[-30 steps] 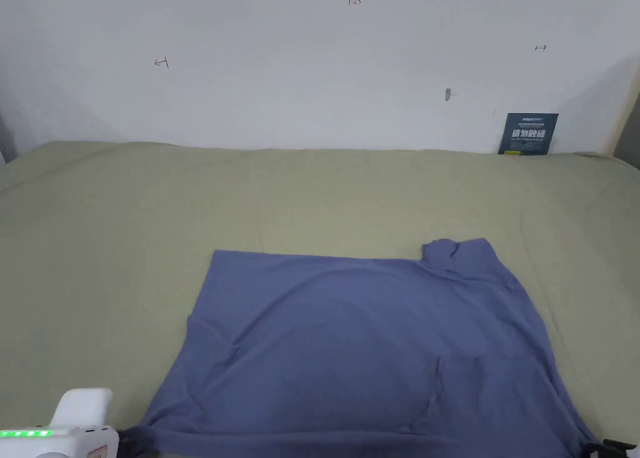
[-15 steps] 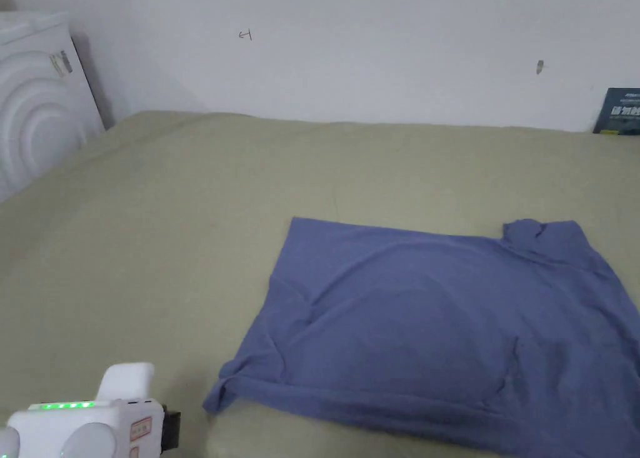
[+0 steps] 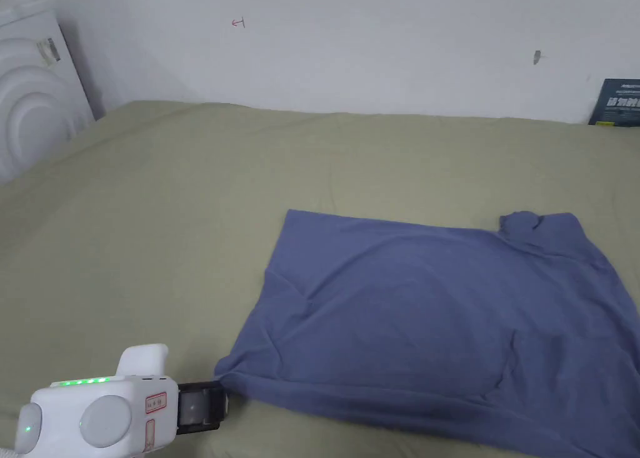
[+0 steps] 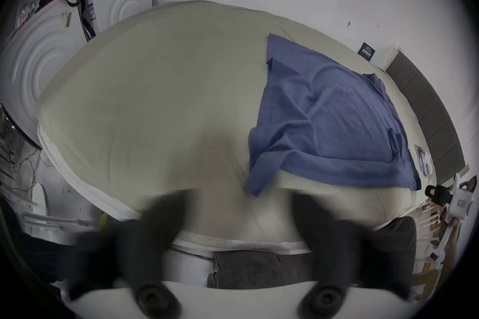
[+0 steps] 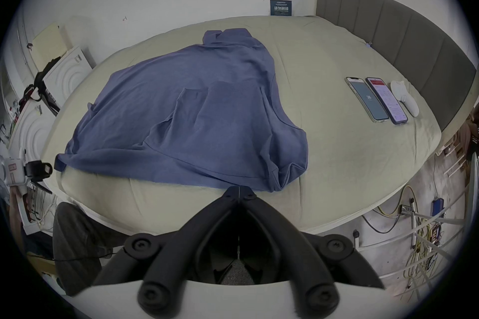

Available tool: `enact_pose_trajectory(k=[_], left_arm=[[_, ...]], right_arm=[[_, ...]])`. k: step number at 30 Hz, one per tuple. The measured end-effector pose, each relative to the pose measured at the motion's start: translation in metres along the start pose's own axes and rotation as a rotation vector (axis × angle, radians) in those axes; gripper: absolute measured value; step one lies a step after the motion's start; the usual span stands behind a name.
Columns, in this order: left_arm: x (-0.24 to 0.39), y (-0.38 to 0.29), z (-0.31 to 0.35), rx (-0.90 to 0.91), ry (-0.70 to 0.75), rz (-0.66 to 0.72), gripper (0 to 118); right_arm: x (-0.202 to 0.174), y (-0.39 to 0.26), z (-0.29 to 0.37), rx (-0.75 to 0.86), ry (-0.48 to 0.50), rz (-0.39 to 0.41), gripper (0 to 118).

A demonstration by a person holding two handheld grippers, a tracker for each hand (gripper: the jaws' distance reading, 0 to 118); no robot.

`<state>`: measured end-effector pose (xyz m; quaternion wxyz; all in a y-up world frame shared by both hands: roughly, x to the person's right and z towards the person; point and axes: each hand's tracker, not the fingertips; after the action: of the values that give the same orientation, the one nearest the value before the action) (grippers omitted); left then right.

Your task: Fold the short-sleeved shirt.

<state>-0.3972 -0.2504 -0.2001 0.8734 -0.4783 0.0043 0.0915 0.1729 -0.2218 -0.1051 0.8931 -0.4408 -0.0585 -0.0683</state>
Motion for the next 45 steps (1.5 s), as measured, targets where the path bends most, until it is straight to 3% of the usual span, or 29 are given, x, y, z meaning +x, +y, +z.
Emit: enact_pose_trajectory(k=[6, 7, 9, 10, 11, 12, 16, 20, 22, 23, 24, 25, 26, 28, 45], left_arm=[[0.014, 0.002, -0.012, 0.001, 0.016, -0.007, 114], [0.022, 0.003, -0.007, 0.007, 0.010, -0.014, 104], [0.031, 0.003, -0.007, -0.001, 0.016, -0.029, 80], [0.035, 0.002, -0.008, -0.001, 0.031, -0.035, 61], [0.035, 0.006, -0.007, -0.004, 0.043, -0.042, 31], [0.035, 0.006, -0.008, 0.000, 0.041, -0.043, 5], [0.032, 0.009, -0.007, -0.004, 0.028, -0.002, 5], [0.035, 0.013, -0.003, -0.006, 0.049, -0.039, 5], [0.037, 0.014, -0.002, -0.010, 0.052, -0.039, 5], [0.034, 0.016, -0.003, -0.010, 0.053, -0.037, 5], [0.034, 0.017, -0.003, -0.010, 0.054, -0.038, 5], [0.034, 0.017, -0.003, -0.011, 0.055, -0.036, 5], [0.035, 0.018, -0.003, -0.008, 0.057, -0.034, 5], [0.034, 0.019, -0.003, -0.005, 0.062, -0.037, 4], [0.032, 0.031, 0.009, 0.050, 0.051, -0.056, 0]], right_arm=[[0.013, 0.002, -0.009, 0.045, 0.010, 0.009, 1], [0.015, 0.004, -0.010, 0.057, -0.008, 0.013, 19], [0.029, 0.009, -0.022, 0.056, -0.020, -0.004, 105], [0.034, 0.009, -0.027, 0.043, -0.016, -0.017, 117], [0.038, 0.009, -0.027, 0.093, 0.014, -0.061, 115], [0.042, 0.011, -0.031, 0.052, -0.026, -0.035, 115], [0.061, 0.012, -0.051, 0.004, -0.048, -0.007, 115], [0.045, 0.006, -0.053, 0.005, -0.080, 0.126, 114], [0.038, 0.005, -0.060, 0.029, -0.075, 0.179, 108], [0.037, 0.005, -0.065, 0.018, -0.067, 0.188, 98], [0.038, 0.005, -0.069, 0.002, -0.067, 0.177, 77], [0.040, 0.007, -0.074, -0.023, -0.058, 0.162, 27], [0.043, 0.007, -0.077, -0.030, -0.052, 0.133, 10], [0.047, 0.003, -0.075, -0.007, -0.005, 0.081, 10], [0.053, 0.033, -0.043, 0.040, 0.051, -0.001, 10]])
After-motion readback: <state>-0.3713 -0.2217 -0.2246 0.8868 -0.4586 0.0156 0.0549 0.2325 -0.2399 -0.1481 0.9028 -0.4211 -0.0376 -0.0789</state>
